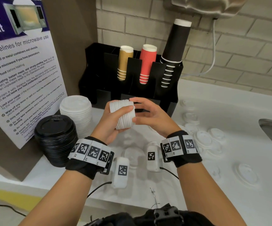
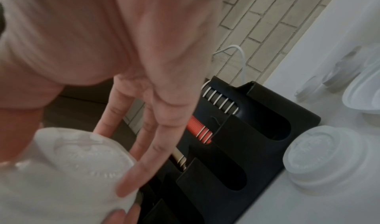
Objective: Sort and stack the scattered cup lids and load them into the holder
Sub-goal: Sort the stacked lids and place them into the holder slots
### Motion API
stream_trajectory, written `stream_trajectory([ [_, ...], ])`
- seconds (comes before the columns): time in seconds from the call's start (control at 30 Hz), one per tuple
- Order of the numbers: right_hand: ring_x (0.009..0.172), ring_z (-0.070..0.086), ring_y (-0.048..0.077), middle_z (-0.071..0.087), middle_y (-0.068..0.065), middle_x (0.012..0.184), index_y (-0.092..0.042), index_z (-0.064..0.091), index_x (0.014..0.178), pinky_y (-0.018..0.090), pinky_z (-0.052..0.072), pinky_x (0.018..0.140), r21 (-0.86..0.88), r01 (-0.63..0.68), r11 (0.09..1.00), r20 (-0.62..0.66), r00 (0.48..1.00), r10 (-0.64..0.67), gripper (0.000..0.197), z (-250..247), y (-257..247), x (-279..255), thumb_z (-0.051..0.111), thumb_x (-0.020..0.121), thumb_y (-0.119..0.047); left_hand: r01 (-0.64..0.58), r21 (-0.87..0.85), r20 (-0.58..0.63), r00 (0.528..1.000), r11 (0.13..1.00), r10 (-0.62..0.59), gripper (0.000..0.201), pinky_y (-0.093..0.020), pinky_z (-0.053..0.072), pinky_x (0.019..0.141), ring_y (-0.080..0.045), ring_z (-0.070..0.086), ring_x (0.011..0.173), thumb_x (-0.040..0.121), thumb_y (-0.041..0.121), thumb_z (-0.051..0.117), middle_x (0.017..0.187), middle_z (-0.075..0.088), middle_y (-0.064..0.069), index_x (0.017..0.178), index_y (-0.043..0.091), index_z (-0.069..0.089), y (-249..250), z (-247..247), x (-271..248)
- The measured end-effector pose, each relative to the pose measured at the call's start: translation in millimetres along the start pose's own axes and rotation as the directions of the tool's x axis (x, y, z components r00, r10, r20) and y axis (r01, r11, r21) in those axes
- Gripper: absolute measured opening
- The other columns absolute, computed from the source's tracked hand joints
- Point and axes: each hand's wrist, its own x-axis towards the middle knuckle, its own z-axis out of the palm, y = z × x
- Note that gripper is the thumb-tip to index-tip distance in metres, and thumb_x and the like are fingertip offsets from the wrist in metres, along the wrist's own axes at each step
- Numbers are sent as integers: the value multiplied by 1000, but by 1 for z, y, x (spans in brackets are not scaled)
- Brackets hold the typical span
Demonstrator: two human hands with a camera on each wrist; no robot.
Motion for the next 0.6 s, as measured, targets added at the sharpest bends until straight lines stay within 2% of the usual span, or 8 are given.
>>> stream_trajectory([
  [0.13,111,62,18,56,-1,131,-29,38,142,31,52,95,-23,-53,998,44,998,54,67,1,0,3,66,86,-4,-39,6,-45,998,999,39,69,-37,56,72,-25,58,113,62,32,78,125,56,-5,123,28,45,1,-2,2],
  [0.2,119,56,18,54,1,134,-25,32,144,31,47,101,-186,-111,976,52,991,123,71,1,2,3,69,86,-10,-57,-7,-93,994,998,56,61,-39,56,74,-23,57,112,72,26,77,123,55,-3,124,27,44,1,-6,5],
  [0.27,117,52,16,52,1,133,-25,41,139,32,45,100,-479,-132,868,109,972,208,69,6,7,1,76,80,-23,-63,-21,-133,989,998,60,55,-45,55,82,-24,56,113,80,21,74,124,55,-3,126,25,43,2,-11,8],
  [0.33,109,49,15,52,-3,123,-27,51,131,28,44,91,-728,-81,681,217,914,342,68,17,16,-2,82,71,-37,-50,-34,-135,990,998,45,53,-46,55,84,-24,55,114,81,21,73,125,54,-3,125,26,44,2,-14,10],
  [0.37,105,49,16,51,-4,116,-28,54,128,29,44,88,-801,-43,598,257,877,407,69,23,21,-4,84,67,-40,-44,-38,-126,991,998,39,52,-45,55,83,-23,55,114,81,21,73,125,53,-3,124,27,44,2,-14,10],
  [0.43,102,49,19,47,-5,108,-31,54,126,33,46,88,-863,-11,505,273,831,485,72,32,31,-7,86,62,-40,-41,-33,-110,993,999,37,50,-43,55,82,-23,54,113,81,21,73,124,53,-2,122,29,44,1,-12,10],
  [0.5,102,50,20,47,-5,108,-34,53,125,37,47,90,-871,-15,492,266,826,497,72,35,38,-8,86,62,-37,-38,-31,-106,994,999,35,50,-43,56,82,-23,54,113,81,21,73,124,53,-2,122,29,44,1,-12,9],
  [0.6,99,50,19,48,-2,108,-33,53,123,35,48,89,-849,-10,528,277,843,461,66,34,44,-8,85,65,-33,-26,-32,-98,995,999,23,53,-44,55,83,-23,55,113,81,22,73,124,53,-3,124,28,43,1,-10,8],
])
